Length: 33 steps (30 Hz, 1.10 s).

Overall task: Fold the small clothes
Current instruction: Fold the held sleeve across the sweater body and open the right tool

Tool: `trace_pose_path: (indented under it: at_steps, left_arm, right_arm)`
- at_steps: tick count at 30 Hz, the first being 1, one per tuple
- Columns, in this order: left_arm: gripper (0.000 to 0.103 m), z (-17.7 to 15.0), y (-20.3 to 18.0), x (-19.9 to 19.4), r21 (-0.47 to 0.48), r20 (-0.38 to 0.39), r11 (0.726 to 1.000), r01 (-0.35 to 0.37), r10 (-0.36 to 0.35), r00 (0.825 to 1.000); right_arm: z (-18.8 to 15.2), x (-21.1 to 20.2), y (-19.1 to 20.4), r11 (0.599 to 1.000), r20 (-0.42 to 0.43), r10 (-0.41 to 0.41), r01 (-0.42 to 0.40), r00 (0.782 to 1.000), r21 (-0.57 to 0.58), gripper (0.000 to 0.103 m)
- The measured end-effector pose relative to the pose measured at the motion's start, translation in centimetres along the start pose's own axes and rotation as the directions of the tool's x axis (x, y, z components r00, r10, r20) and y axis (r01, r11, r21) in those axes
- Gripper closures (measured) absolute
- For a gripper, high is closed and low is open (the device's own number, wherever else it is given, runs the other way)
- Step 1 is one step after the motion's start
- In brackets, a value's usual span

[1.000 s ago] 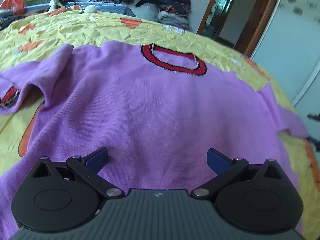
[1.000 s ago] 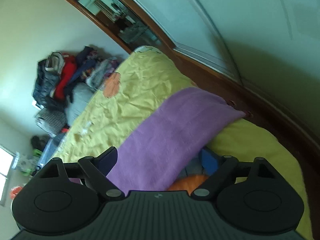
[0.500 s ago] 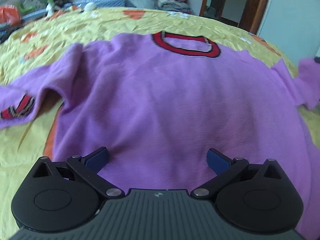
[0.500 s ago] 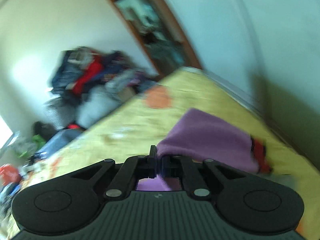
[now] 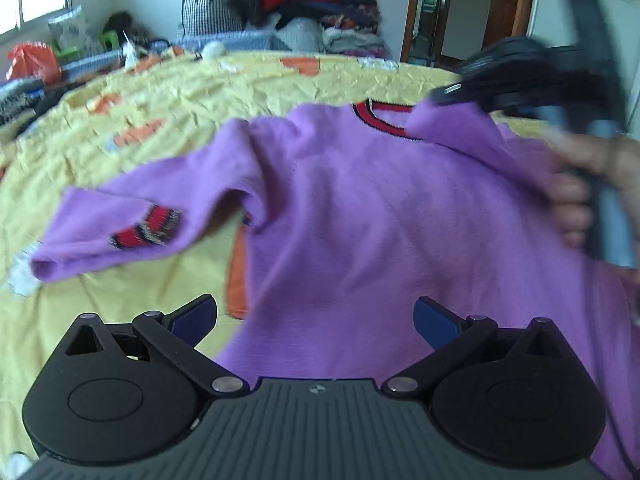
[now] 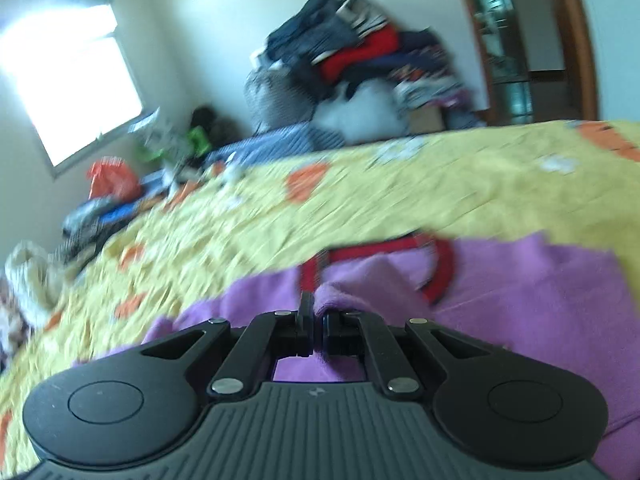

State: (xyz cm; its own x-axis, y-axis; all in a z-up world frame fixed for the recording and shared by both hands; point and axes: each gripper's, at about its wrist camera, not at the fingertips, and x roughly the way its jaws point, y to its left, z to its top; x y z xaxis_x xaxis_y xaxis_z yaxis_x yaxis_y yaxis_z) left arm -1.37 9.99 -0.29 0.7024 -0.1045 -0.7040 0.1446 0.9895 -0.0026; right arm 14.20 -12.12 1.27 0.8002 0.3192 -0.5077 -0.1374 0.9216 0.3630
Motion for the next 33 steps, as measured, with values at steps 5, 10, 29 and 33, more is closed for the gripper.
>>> trace_pose_path:
  at_steps: [5,10,29,33]
  left_arm:
    - [0.0,-0.7,2.3,-1.0,-0.04,-0.008,0.999,-0.034,0.033,0.999]
    - [0.0,-0.7,3.7,-1.1,-0.087,-0.023,0.996,-0.027,0.025,0.999]
    - [0.0,9.9,-9.8,11.2,0.413,0.207,0.899,-0.144,0.061,0.976]
    - [0.0,9.2,-10.5,14.0,0.512,0.241,0.833,-0.211,0.097,0.966]
  right_arm:
    - [-2.7,3.6,4.5,0.998,-0.099,0.031,-0.037,0.995,-0.054,0.099]
    - [-5.6,5.5,6.9,0.988,-0.217,-0.015,-0.02,0.976,-0.156,0.05]
    - [-3.0,-4.7,-11.3,0.87,-0.022,-0.453,0.436,0.891,-0.229,0.024]
    - [-3.3,-4.1,-11.2,0.897,-0.039,-0.398,0.38,0.917,-0.225,0.024]
